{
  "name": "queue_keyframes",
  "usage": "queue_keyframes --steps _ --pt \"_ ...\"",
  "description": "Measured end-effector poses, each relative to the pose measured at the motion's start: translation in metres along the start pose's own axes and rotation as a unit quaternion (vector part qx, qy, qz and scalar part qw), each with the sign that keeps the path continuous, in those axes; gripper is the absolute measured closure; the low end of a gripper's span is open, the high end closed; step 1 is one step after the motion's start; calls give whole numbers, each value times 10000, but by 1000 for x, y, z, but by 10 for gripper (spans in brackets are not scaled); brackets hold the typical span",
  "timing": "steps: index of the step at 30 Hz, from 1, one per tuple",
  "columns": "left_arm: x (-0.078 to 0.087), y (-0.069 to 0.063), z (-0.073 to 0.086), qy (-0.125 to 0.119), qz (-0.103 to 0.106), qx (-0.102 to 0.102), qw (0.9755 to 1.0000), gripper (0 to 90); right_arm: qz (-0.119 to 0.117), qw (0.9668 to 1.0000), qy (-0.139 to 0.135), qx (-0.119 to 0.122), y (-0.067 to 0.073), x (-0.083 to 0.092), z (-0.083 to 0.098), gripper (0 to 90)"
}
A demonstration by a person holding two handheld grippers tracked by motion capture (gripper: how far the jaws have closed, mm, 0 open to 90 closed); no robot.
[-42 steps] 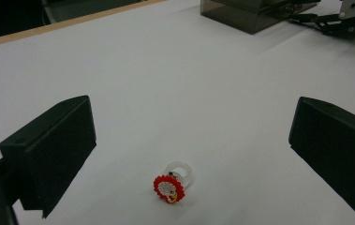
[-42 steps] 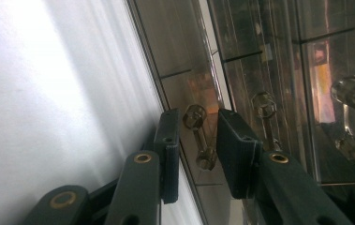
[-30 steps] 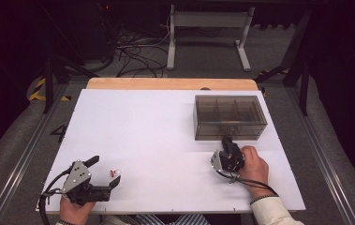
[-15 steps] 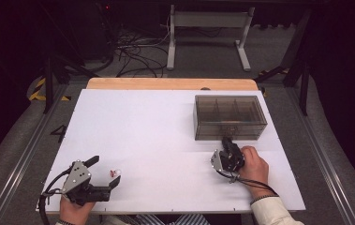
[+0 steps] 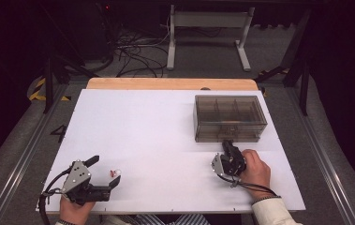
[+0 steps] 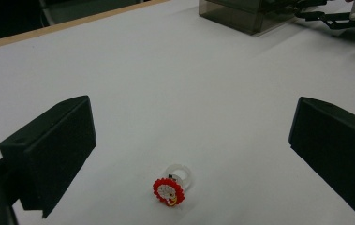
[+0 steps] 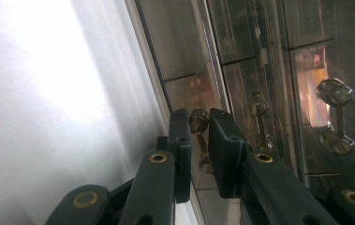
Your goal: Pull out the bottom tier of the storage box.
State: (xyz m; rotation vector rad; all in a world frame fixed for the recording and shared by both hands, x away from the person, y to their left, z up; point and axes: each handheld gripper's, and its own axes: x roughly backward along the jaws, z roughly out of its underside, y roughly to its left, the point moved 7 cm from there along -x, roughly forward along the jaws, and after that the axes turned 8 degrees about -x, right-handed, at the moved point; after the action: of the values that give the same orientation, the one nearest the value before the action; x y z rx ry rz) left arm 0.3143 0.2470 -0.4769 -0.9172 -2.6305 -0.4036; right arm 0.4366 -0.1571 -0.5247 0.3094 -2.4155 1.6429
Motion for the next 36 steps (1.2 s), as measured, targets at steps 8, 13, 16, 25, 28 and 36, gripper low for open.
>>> queue_keyframes --steps 8,13,16,25,28,36 --pt "0 1 0 11 -5 -26 10000 15 -280 9995 -15 -127 2 7 2 728" --pt "0 0 0 -2 0 35 10000 15 -454 9980 -169 -395 0 14 -2 672" --pt "-1 0 0 1 -12 8 10000 15 -505 9975 -218 -447 -1 16 -2 658" --pt "0 0 0 4 -3 21 10000 15 -695 9921 -547 -888 -10 28 -11 575" --pt "0 0 0 -4 -6 36 10000 15 -844 9877 -669 -1136 -16 33 -13 552" --pt "0 0 -1 -9 -27 21 10000 14 -1076 9793 -802 -1516 -22 38 -15 501"
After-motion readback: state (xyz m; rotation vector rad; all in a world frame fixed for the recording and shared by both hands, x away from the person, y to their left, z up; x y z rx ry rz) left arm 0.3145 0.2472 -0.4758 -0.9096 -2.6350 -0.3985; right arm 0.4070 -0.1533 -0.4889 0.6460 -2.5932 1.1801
